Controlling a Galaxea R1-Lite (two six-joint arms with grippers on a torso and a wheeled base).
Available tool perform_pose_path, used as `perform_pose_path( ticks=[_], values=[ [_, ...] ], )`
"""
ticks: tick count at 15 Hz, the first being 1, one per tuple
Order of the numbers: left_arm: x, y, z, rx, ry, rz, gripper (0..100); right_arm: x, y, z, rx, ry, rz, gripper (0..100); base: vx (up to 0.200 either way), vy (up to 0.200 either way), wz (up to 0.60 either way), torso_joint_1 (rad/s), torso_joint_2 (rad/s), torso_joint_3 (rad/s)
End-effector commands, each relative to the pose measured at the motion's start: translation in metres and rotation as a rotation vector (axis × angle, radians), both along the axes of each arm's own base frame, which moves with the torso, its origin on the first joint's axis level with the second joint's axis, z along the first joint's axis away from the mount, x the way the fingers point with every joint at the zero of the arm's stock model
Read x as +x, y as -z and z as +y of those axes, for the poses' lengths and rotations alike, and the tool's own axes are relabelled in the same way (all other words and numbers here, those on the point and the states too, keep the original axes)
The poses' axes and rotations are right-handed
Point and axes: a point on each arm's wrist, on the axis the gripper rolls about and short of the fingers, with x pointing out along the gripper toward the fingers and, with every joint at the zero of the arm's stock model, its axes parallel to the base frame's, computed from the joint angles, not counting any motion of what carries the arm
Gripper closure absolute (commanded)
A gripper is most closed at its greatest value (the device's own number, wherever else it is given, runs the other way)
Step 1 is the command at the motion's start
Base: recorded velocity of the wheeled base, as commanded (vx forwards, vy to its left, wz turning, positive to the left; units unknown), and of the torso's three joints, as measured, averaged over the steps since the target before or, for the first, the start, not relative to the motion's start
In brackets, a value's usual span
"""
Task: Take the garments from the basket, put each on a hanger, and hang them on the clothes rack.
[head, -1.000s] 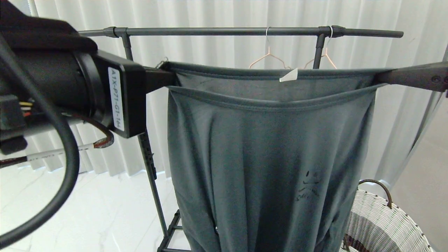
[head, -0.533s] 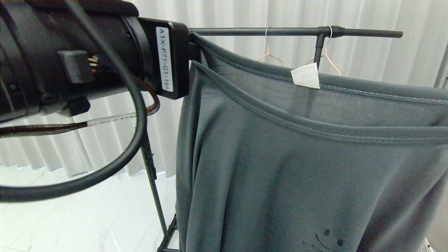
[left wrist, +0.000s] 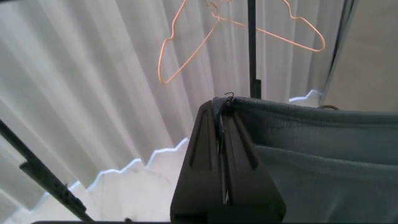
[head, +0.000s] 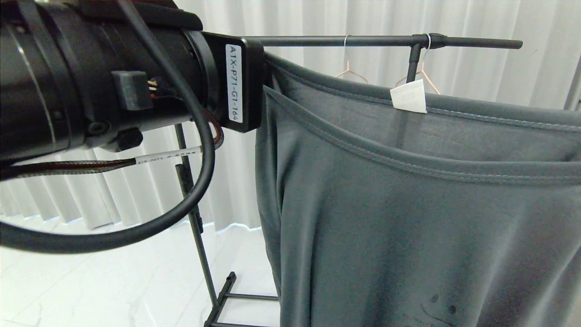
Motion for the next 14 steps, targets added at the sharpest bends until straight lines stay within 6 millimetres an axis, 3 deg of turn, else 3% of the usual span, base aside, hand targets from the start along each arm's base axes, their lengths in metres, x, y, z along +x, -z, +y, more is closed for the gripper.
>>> perform_pose_path(
  ticks=[1,6,9,14],
  values=[
    [-0.009,-0.005,0.013,-0.031,-0.005,0.026,100,0.018,-0.001,0.013,-0.010,0.086,-0.033,100,0.000,0.000,0.00,0.000,0.00,0.000],
    [-0.056,-0.013,0.052,-0.057,0.047,0.209,100,0.058,-0.010,0.049,0.087,0.101,-0.133,100,0.000,0.000,0.00,0.000,0.00,0.000],
    [-0.088,-0.021,0.052,-0.182,0.187,0.347,100,0.080,-0.012,0.074,0.150,0.082,-0.190,100,0.000,0.000,0.00,0.000,0.00,0.000],
    [-0.117,-0.023,0.043,-0.237,0.365,0.436,100,0.085,-0.011,0.091,0.175,0.047,-0.203,100,0.000,0.000,0.00,0.000,0.00,0.000]
  ],
)
